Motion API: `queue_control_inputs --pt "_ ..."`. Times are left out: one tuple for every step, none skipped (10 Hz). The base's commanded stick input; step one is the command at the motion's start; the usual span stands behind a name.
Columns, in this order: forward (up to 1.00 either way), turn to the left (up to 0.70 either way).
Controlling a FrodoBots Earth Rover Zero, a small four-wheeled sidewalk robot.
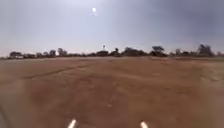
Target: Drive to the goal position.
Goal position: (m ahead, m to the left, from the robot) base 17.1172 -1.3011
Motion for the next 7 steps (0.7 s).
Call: queue_control_inputs --pt "0.7 0.0" --pt "0.7 0.0" --pt "0.7 0.0" --pt "0.7 0.0" --pt "0.7 0.0" --pt "0.7 0.0" --pt "0.7 0.0"
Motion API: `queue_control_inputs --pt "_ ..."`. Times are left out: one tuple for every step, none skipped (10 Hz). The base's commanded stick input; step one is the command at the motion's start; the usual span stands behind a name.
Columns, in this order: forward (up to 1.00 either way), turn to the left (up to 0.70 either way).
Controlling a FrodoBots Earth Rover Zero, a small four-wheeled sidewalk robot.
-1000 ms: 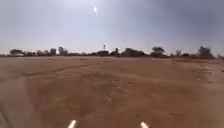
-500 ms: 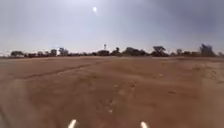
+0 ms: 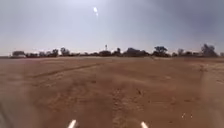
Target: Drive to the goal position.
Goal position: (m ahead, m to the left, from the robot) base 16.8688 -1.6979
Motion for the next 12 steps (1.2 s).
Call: queue_control_inputs --pt "0.7 0.0" --pt "0.7 0.0" --pt "0.7 0.0" --pt "0.7 0.0" --pt "0.7 0.0" --pt "0.7 0.0" --pt "0.7 0.0" --pt "0.7 0.0" --pt "0.7 0.0" --pt "0.7 0.0" --pt "0.7 0.0" --pt "0.7 0.0"
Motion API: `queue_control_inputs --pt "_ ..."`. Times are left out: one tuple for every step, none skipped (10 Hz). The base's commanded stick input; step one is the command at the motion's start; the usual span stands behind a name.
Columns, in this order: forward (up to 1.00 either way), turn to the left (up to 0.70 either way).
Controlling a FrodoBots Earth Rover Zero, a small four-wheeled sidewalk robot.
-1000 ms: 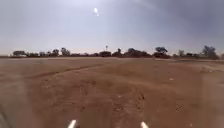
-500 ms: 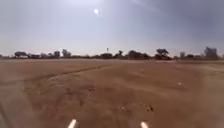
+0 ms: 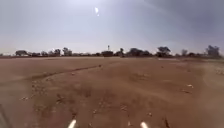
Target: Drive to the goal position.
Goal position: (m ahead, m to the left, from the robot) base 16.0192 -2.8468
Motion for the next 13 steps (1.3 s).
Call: queue_control_inputs --pt "0.7 0.0" --pt "0.7 0.0" --pt "0.7 0.0" --pt "0.7 0.0" --pt "0.7 0.0" --pt "0.7 0.0" --pt "0.7 0.0" --pt "0.7 0.0" --pt "0.7 0.0" --pt "0.7 0.0" --pt "0.7 -0.12" --pt "0.7 -0.35" --pt "0.7 -0.35"
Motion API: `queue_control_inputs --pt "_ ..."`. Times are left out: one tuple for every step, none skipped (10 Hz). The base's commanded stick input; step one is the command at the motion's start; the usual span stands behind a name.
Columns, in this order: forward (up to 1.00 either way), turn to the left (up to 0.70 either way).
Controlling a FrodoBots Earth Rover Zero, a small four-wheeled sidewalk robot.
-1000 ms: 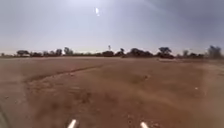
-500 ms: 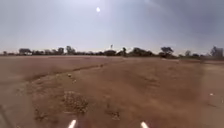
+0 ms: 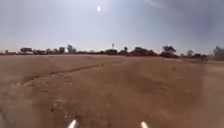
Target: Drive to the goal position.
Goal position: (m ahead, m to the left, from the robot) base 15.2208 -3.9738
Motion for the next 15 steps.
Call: queue_control_inputs --pt "0.7 -0.35" --pt "0.7 -0.3" --pt "0.7 -0.08" --pt "0.7 0.0" --pt "0.7 0.0" --pt "0.7 0.0" --pt "0.7 0.0" --pt "0.7 0.0" --pt "0.7 0.0" --pt "0.7 0.0" --pt "0.7 0.0" --pt "0.7 0.0" --pt "0.7 0.0" --pt "0.7 0.0" --pt "0.7 0.0"
